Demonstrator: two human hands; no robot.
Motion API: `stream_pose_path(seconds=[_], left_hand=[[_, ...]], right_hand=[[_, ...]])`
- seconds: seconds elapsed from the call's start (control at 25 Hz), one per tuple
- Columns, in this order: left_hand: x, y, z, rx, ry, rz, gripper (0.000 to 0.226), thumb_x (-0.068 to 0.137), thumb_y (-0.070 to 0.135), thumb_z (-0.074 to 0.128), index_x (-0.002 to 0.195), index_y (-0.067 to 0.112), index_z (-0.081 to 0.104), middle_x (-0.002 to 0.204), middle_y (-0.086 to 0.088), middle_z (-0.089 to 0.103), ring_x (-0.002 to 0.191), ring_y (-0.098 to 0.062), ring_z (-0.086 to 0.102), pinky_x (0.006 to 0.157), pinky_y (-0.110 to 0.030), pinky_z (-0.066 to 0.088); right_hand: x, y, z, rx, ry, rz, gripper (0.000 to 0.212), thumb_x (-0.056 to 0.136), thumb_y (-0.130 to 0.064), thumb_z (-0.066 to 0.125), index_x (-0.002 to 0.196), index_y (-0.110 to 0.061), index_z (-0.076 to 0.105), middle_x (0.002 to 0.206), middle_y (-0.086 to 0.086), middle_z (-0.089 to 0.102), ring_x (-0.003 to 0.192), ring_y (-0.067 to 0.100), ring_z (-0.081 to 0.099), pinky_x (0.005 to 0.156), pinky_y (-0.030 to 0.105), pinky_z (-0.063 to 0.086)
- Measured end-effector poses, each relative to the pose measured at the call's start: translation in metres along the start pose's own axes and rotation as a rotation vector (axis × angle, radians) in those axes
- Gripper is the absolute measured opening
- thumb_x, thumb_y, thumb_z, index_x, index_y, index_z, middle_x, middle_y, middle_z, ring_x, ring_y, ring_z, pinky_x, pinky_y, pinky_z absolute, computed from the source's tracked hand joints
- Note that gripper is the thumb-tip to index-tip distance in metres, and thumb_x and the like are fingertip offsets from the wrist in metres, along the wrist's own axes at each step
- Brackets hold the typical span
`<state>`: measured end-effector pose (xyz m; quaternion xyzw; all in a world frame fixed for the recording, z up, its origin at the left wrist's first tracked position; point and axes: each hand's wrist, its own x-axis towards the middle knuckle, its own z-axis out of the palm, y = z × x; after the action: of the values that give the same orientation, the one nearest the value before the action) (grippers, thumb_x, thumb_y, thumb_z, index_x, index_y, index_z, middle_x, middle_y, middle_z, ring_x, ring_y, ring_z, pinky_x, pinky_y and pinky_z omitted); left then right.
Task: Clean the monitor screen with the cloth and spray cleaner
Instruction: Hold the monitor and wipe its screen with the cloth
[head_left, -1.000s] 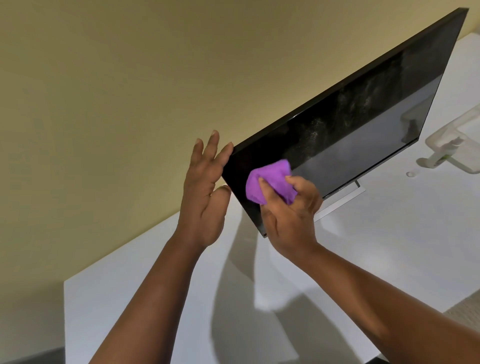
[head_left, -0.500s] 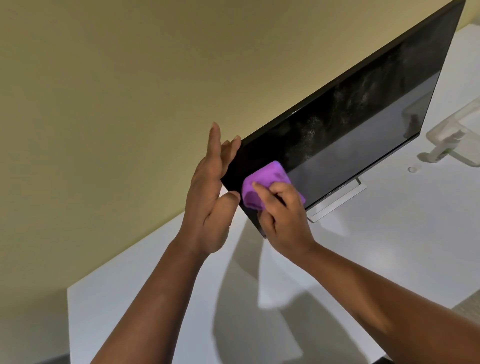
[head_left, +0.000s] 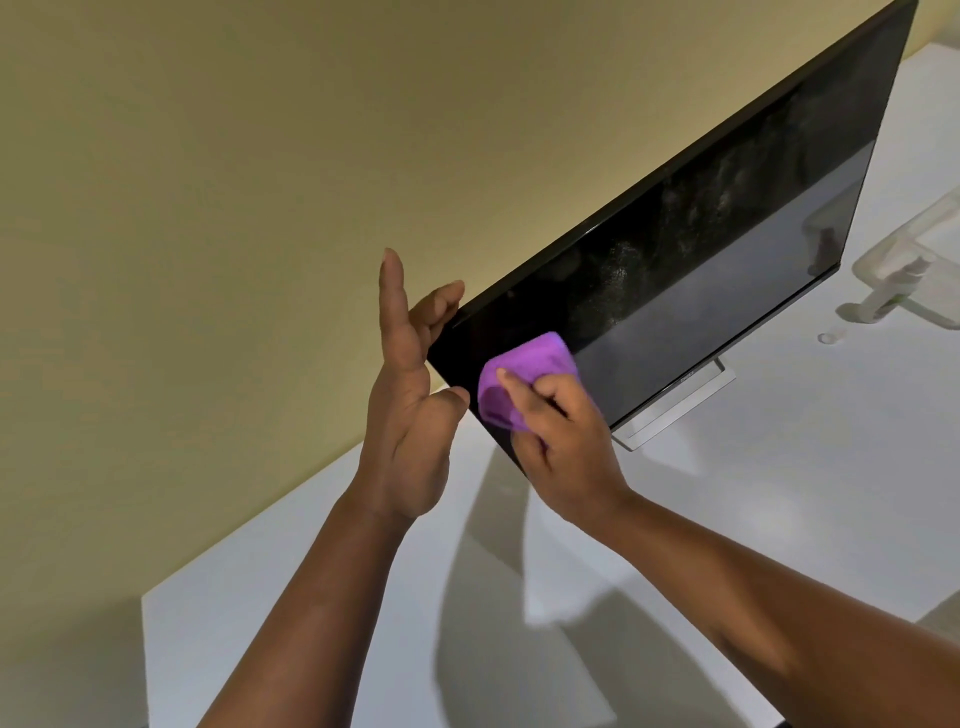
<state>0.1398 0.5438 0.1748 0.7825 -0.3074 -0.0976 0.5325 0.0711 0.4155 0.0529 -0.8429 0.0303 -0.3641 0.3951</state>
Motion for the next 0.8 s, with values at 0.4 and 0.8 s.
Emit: stream_pose_path(seconds=[0.4, 0.8], left_hand=[[0.000, 0.003, -0.001, 0.018, -0.003, -0.017, 0.109, 0.066, 0.013, 0.044, 0.163, 0.033, -0.003, 0.154, -0.004, 0.047, 0.148, -0.015, 0.039, 0.108, -0.015, 0.036], [-0.002, 0.005, 0.002, 0.192, -0.010, 0.072, 0.098, 0.073, 0.010, 0.044, 0.164, 0.024, 0.012, 0.154, -0.006, 0.050, 0.145, -0.020, 0.044, 0.107, -0.036, 0.044]], right_hand=[[-0.010, 0.002, 0.014, 0.054, -0.111, -0.043, 0.040, 0.079, 0.008, 0.069, 0.118, 0.002, 0.071, 0.098, 0.016, 0.062, 0.082, 0.031, 0.060, 0.067, 0.041, 0.054], [0.010, -0.019, 0.025, 0.204, -0.001, 0.021, 0.053, 0.090, -0.003, 0.066, 0.141, -0.012, 0.054, 0.115, 0.005, 0.056, 0.100, 0.020, 0.059, 0.088, 0.016, 0.046]])
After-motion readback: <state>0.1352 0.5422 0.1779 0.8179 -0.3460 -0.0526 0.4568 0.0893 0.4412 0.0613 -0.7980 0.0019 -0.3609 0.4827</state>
